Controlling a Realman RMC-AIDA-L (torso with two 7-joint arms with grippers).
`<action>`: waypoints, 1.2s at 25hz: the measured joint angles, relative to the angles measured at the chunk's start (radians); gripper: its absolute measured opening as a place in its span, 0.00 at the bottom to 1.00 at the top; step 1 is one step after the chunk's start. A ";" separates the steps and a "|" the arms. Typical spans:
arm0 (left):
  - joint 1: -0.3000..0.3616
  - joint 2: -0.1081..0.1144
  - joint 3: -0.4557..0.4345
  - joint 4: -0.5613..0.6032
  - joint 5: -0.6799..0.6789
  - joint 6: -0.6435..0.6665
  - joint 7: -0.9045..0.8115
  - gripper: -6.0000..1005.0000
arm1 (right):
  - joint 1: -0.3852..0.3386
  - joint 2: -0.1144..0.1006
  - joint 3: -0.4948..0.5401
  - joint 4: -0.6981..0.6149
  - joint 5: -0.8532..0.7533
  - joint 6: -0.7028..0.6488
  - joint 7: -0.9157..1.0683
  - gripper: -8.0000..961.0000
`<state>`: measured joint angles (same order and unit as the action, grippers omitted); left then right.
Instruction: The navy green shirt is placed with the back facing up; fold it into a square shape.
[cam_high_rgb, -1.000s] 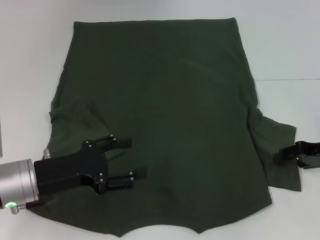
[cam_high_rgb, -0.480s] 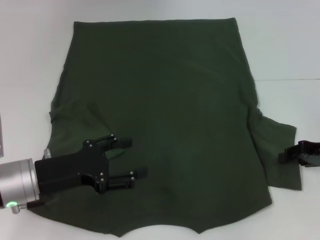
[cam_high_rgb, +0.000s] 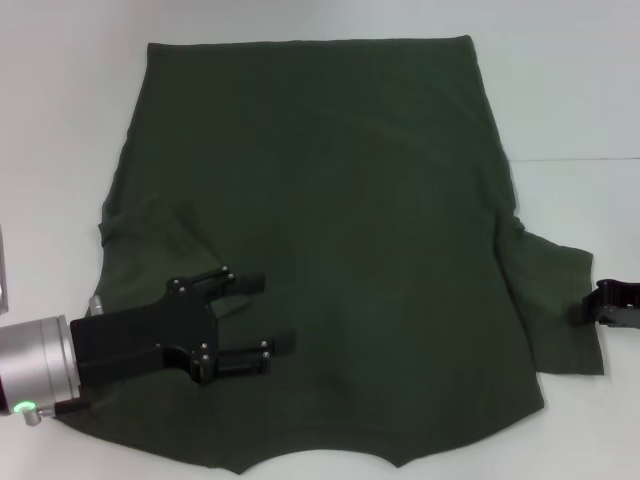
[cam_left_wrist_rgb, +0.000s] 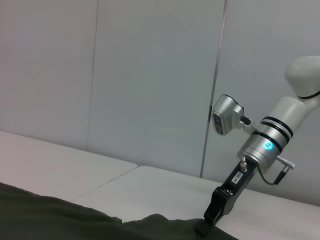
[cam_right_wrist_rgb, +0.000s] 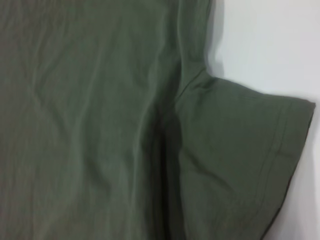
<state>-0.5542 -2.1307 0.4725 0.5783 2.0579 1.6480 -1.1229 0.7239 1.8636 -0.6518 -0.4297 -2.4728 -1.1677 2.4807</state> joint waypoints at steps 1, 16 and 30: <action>0.000 0.000 0.000 0.000 0.000 0.000 0.000 0.86 | 0.000 -0.001 0.000 -0.002 0.000 -0.001 0.000 0.17; 0.001 0.002 -0.003 0.000 -0.005 0.007 -0.011 0.85 | -0.026 -0.041 0.010 -0.159 0.001 -0.079 -0.065 0.05; 0.003 0.003 -0.008 0.008 -0.006 0.020 -0.037 0.85 | -0.013 -0.051 0.014 -0.260 -0.029 -0.051 -0.130 0.08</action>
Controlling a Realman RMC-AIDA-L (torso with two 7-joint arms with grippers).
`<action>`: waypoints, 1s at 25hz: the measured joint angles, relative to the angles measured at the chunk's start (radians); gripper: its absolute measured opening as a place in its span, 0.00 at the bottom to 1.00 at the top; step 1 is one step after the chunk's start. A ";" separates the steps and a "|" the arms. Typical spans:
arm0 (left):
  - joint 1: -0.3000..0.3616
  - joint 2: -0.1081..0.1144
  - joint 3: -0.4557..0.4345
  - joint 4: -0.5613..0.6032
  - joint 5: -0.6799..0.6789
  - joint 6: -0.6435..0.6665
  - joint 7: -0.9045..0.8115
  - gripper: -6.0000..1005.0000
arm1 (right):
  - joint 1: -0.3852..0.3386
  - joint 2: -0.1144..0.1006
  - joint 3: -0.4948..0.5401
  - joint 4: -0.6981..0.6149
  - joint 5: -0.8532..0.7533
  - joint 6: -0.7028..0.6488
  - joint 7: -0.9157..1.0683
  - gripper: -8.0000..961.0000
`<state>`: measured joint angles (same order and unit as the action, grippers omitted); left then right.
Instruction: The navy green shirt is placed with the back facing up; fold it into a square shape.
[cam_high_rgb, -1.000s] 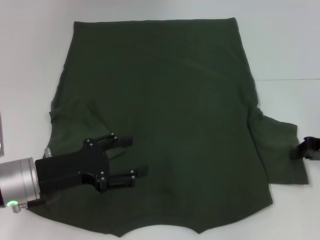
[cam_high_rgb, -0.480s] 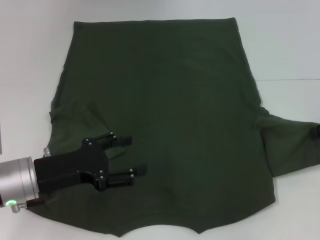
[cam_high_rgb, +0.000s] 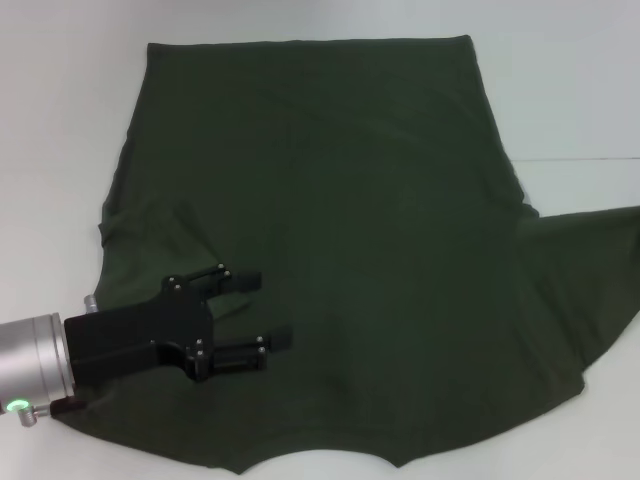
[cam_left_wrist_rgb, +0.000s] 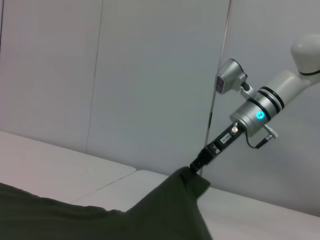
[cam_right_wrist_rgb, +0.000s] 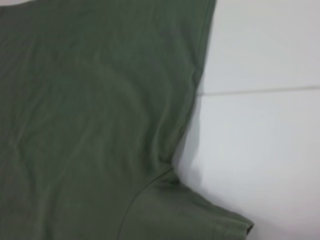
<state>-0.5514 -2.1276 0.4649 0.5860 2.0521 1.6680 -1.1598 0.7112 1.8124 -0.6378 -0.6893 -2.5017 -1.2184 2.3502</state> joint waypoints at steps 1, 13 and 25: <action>0.000 0.000 0.000 0.001 0.000 0.000 0.000 0.85 | 0.005 0.000 0.001 -0.005 -0.002 0.002 -0.005 0.09; 0.002 0.000 -0.004 0.005 -0.005 0.011 -0.014 0.86 | 0.108 0.033 -0.013 -0.011 0.000 -0.052 -0.080 0.12; 0.008 0.000 -0.015 0.015 -0.025 0.024 -0.026 0.86 | 0.270 0.108 -0.185 0.029 -0.042 -0.016 -0.023 0.15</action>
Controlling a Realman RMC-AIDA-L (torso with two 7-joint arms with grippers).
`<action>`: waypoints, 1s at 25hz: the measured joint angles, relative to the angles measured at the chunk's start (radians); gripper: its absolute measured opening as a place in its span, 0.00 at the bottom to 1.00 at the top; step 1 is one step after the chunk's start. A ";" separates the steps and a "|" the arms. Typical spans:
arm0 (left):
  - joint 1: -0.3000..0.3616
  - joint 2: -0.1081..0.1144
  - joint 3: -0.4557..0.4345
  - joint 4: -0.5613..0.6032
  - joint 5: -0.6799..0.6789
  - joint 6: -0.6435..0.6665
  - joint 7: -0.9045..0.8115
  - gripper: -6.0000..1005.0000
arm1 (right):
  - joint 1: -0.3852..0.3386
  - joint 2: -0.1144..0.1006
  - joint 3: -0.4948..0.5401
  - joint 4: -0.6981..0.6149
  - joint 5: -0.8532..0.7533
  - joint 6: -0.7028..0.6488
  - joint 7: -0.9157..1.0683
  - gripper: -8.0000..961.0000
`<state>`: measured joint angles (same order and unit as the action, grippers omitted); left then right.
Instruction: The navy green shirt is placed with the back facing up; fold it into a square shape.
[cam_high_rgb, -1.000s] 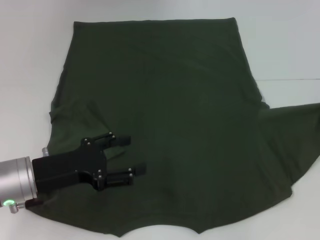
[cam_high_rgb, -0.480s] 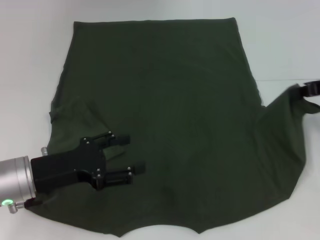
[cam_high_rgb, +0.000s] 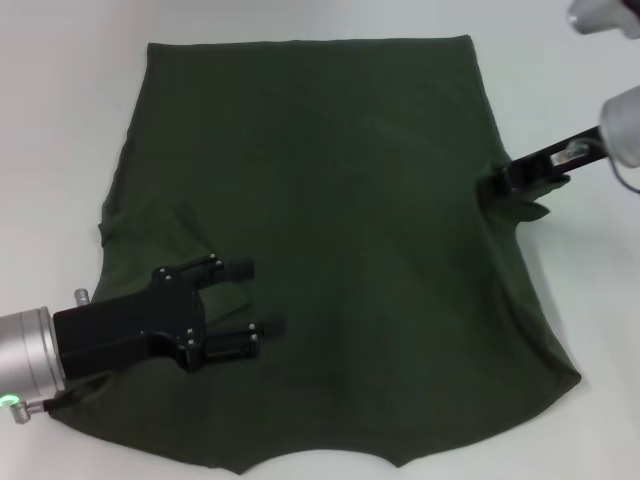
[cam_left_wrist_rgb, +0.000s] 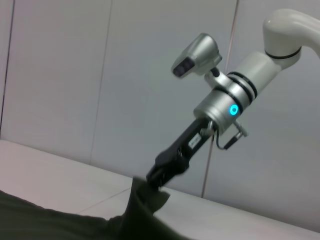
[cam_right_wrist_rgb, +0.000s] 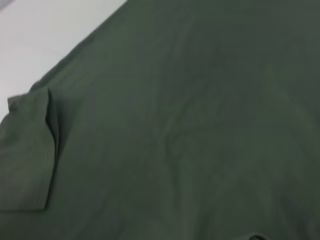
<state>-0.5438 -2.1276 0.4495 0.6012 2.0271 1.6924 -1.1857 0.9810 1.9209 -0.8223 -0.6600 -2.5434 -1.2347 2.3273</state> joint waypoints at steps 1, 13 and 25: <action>0.001 0.000 0.000 0.001 -0.003 0.000 0.000 0.86 | 0.013 0.007 -0.015 0.016 -0.014 0.013 0.015 0.16; 0.002 0.002 0.000 0.002 -0.008 0.002 -0.006 0.86 | 0.093 0.066 -0.056 0.151 -0.027 0.079 0.085 0.19; 0.004 0.002 0.000 0.013 -0.009 0.014 -0.014 0.85 | 0.036 0.009 -0.042 0.116 -0.025 0.028 0.133 0.69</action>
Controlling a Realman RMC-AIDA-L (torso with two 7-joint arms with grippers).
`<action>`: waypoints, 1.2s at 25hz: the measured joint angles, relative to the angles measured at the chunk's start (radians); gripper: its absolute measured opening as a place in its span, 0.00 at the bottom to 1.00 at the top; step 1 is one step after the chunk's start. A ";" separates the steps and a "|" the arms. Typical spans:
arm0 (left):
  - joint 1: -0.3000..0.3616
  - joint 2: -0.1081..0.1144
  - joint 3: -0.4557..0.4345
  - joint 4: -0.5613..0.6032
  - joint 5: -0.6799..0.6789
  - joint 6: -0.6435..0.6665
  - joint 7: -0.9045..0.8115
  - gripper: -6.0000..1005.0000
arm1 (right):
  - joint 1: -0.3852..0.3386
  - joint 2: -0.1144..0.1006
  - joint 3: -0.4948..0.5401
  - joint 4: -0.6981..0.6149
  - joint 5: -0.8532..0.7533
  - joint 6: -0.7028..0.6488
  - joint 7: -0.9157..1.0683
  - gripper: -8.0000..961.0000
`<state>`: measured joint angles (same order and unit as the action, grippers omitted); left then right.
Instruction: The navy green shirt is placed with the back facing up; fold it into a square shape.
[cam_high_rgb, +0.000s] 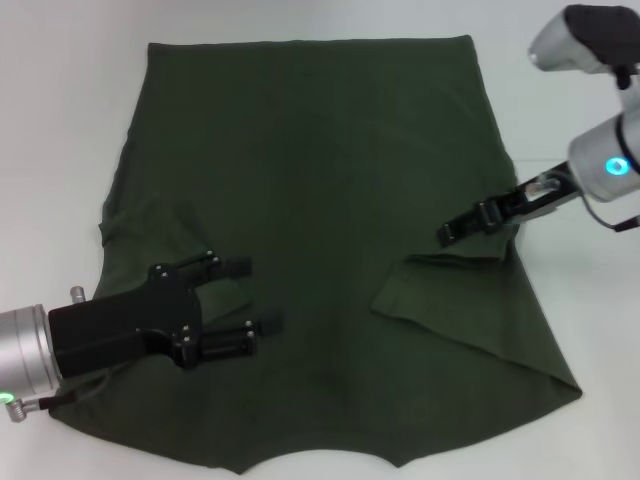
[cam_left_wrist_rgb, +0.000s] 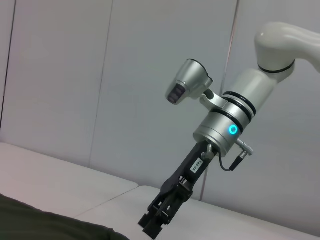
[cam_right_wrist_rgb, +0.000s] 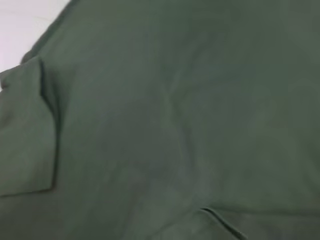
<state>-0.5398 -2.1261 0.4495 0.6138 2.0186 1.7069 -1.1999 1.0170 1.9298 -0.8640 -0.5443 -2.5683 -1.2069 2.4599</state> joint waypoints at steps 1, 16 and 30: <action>0.000 0.000 0.000 0.000 0.000 0.000 0.000 0.85 | -0.009 -0.006 0.000 -0.006 0.000 -0.006 0.011 0.71; 0.000 0.000 0.000 -0.001 0.001 0.002 -0.001 0.85 | -0.070 -0.015 0.000 0.071 -0.001 0.128 0.060 0.86; 0.004 0.000 0.000 -0.004 0.001 0.005 -0.001 0.86 | -0.054 0.032 0.008 0.129 0.007 0.276 0.048 0.86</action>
<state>-0.5362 -2.1264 0.4495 0.6102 2.0198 1.7122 -1.2011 0.9626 1.9616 -0.8560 -0.4152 -2.5611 -0.9307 2.5083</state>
